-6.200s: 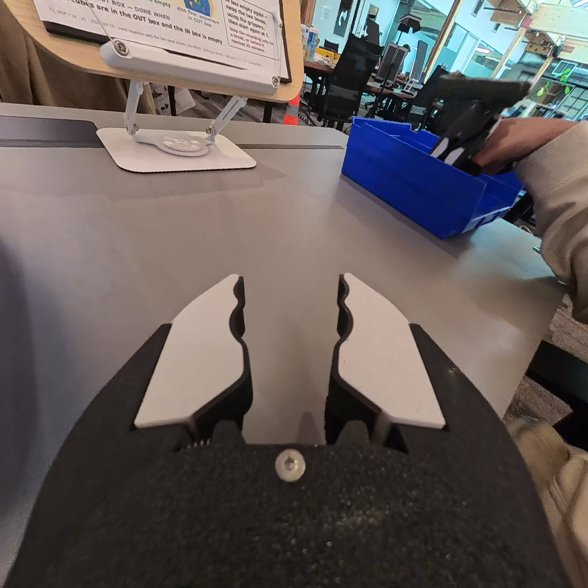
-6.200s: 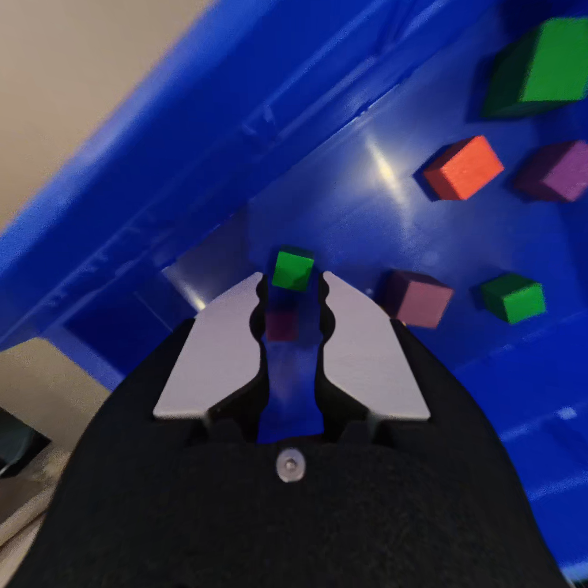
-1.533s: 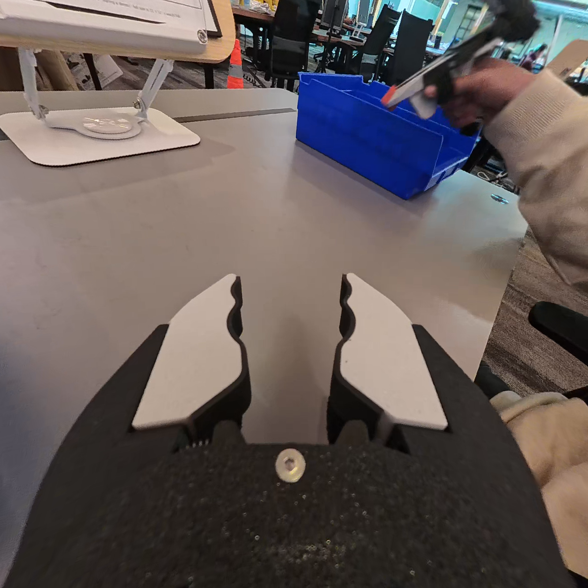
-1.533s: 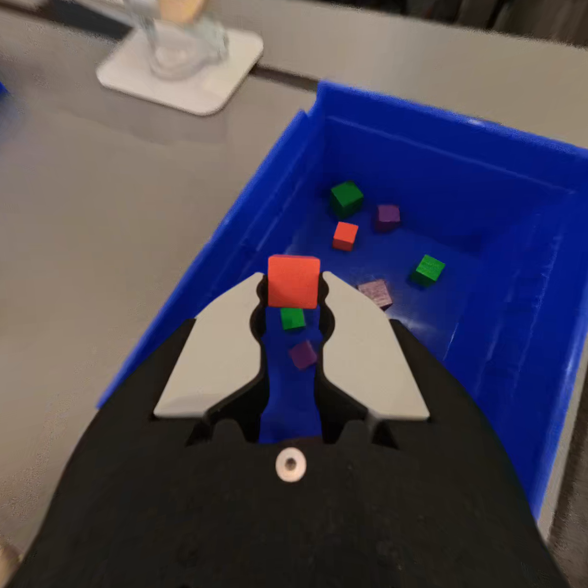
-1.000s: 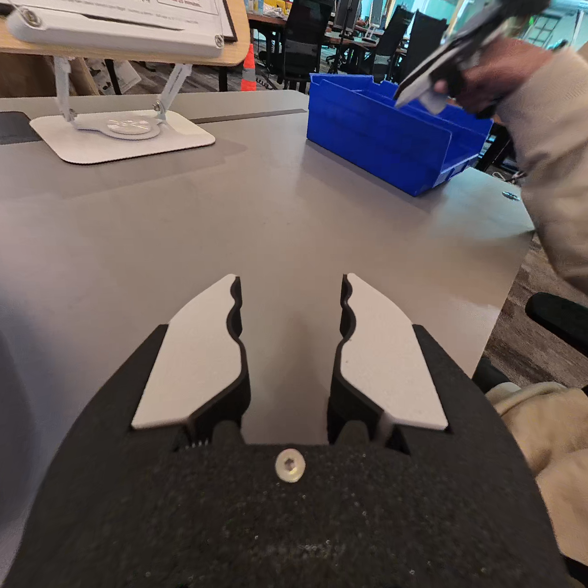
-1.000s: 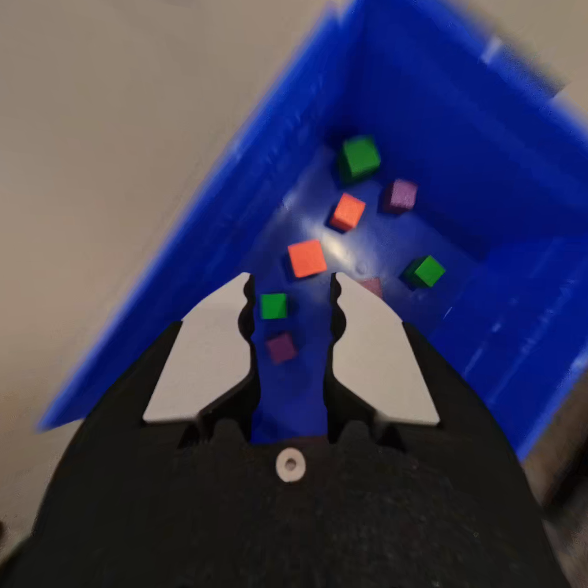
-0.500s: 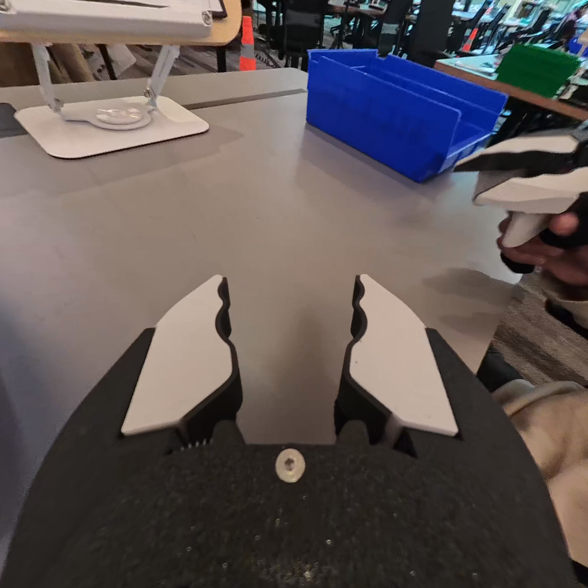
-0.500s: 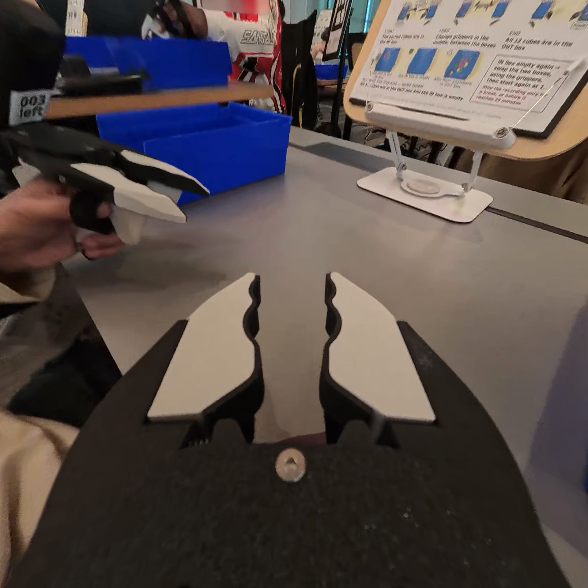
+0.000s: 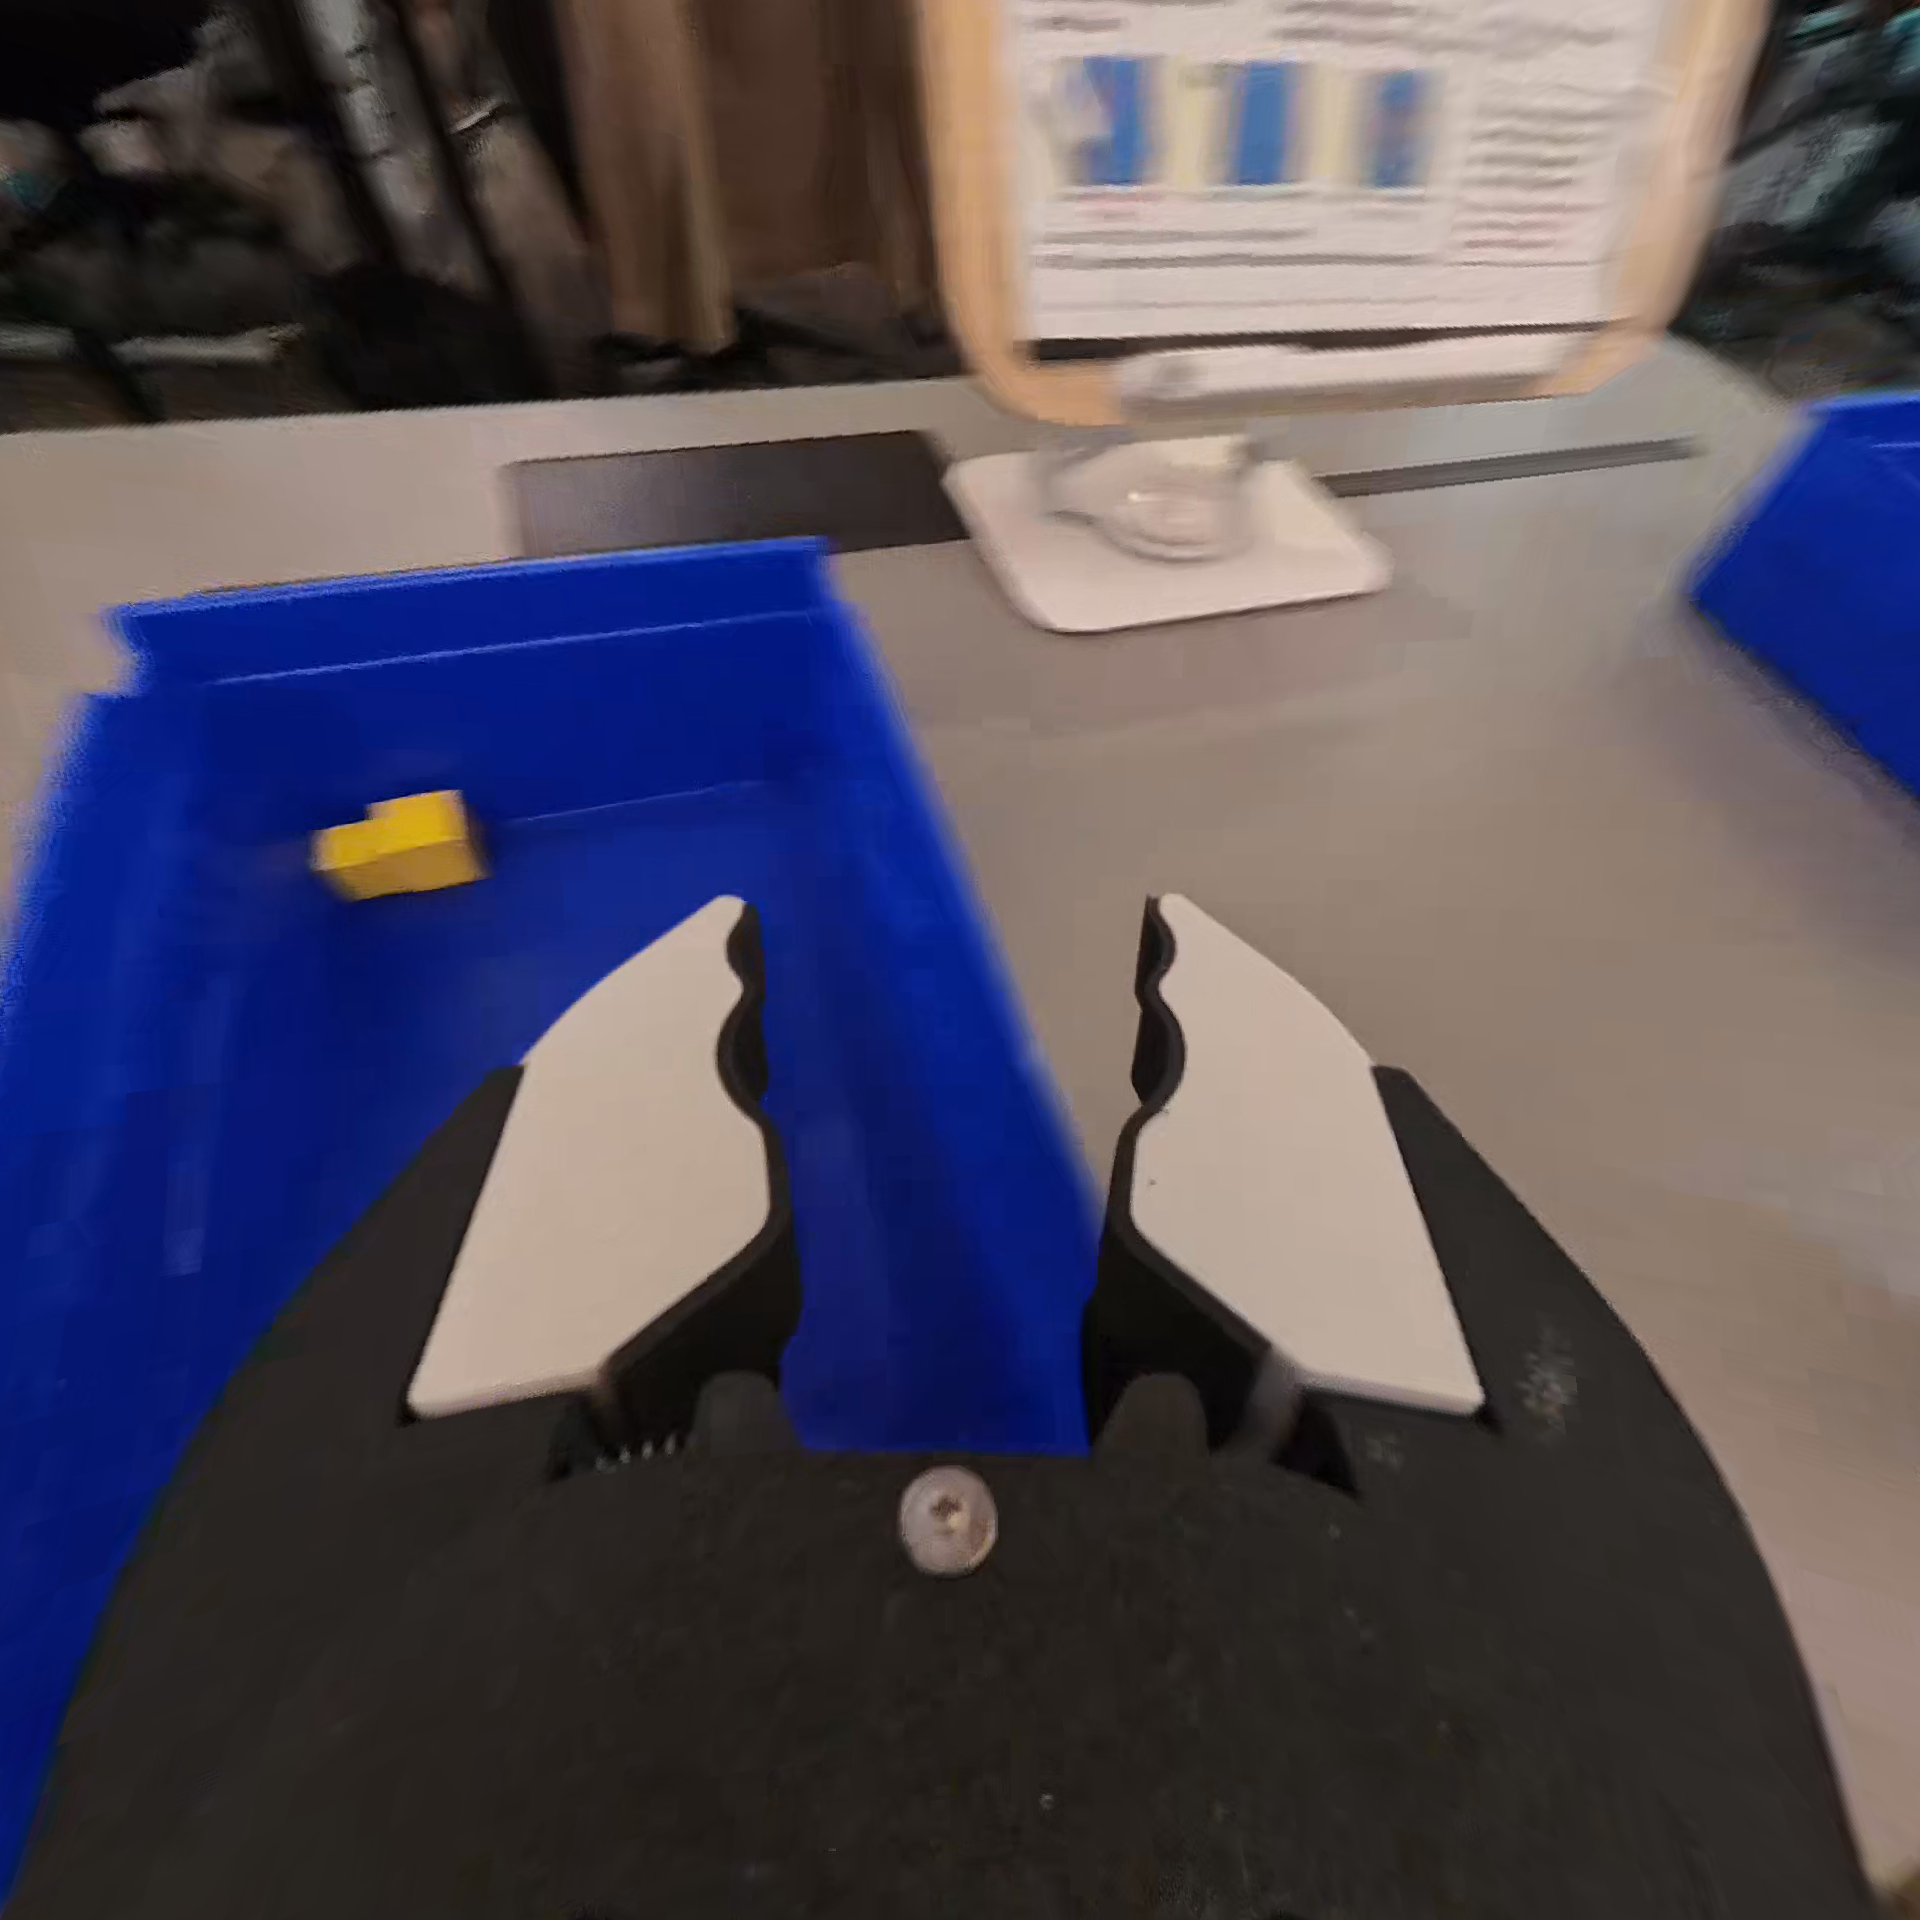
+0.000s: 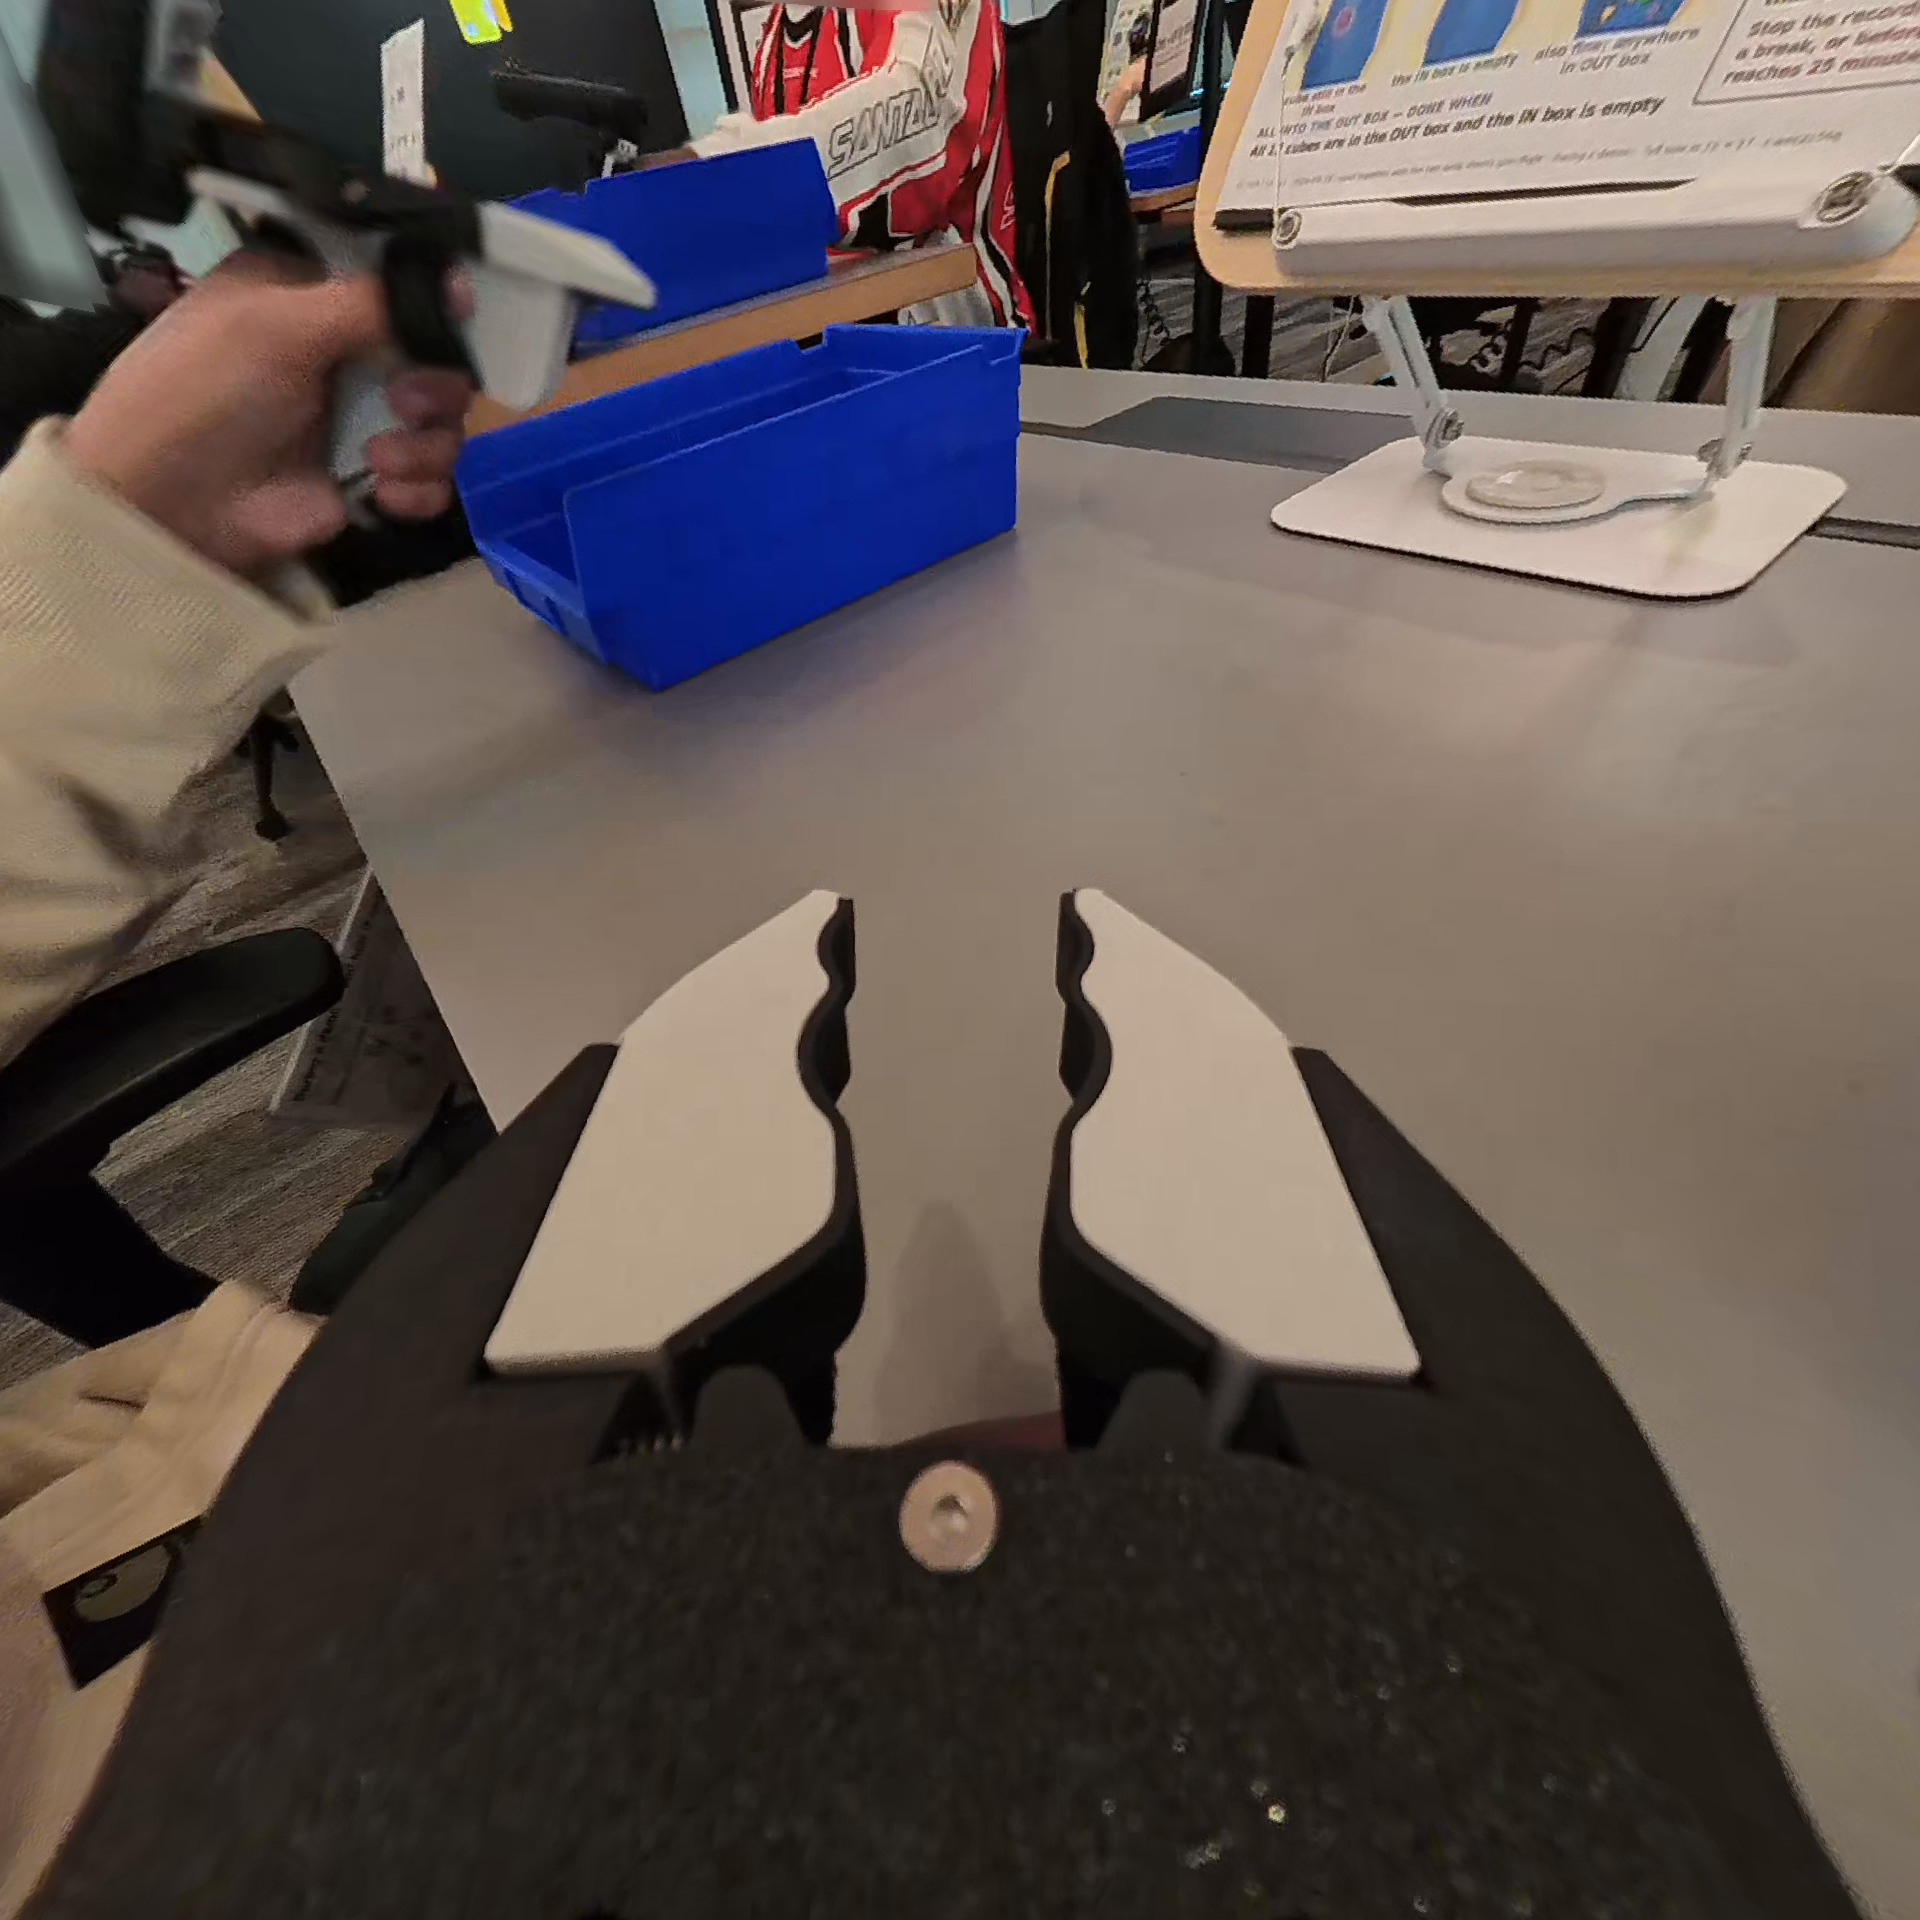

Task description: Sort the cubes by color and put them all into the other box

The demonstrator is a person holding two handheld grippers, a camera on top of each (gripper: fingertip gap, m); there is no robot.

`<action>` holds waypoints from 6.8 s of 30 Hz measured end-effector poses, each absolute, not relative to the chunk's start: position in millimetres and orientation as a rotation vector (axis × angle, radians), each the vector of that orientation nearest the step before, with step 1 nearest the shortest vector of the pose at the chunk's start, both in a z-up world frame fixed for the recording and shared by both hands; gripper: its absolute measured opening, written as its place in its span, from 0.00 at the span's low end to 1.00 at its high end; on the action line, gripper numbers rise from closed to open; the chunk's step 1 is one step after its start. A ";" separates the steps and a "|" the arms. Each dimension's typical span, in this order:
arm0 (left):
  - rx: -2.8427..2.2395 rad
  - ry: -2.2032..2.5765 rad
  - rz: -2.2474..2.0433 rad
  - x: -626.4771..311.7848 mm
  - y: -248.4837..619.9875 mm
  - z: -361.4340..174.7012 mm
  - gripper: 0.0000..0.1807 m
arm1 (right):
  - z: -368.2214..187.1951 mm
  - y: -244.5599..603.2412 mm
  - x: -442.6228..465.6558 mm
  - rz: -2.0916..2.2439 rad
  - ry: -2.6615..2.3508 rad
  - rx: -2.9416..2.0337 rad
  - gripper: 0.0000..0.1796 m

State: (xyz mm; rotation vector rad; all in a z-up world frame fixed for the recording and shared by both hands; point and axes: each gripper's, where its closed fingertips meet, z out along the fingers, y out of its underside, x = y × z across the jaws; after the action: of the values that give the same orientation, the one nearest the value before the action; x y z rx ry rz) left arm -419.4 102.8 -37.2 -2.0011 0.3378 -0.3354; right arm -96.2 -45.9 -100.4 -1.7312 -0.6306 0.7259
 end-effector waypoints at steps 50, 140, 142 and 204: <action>-1.572 0.450 -0.268 -433.8 80.1 -14.9 0.14 | -103.7 -30.5 -98.6 0.901 -0.576 -1.789 0.18; -1.860 0.694 -0.588 -253.6 -2.7 -107.1 0.35 | -67.1 -34.1 -102.5 0.780 -0.626 -1.573 0.25; -1.868 0.708 -0.572 -253.1 -4.1 -109.4 0.35 | -80.2 -37.3 -103.6 0.741 -0.662 -1.615 0.26; -1.786 0.432 -0.886 -437.2 111.1 -14.6 0.13 | -104.4 -35.8 -116.6 0.983 -0.707 -1.778 0.20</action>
State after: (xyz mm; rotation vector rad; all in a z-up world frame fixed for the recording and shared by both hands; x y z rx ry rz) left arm -437.2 111.1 -14.6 -1.7855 0.4320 -0.8855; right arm -116.6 -35.8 -104.4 -1.7780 -0.7066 0.9828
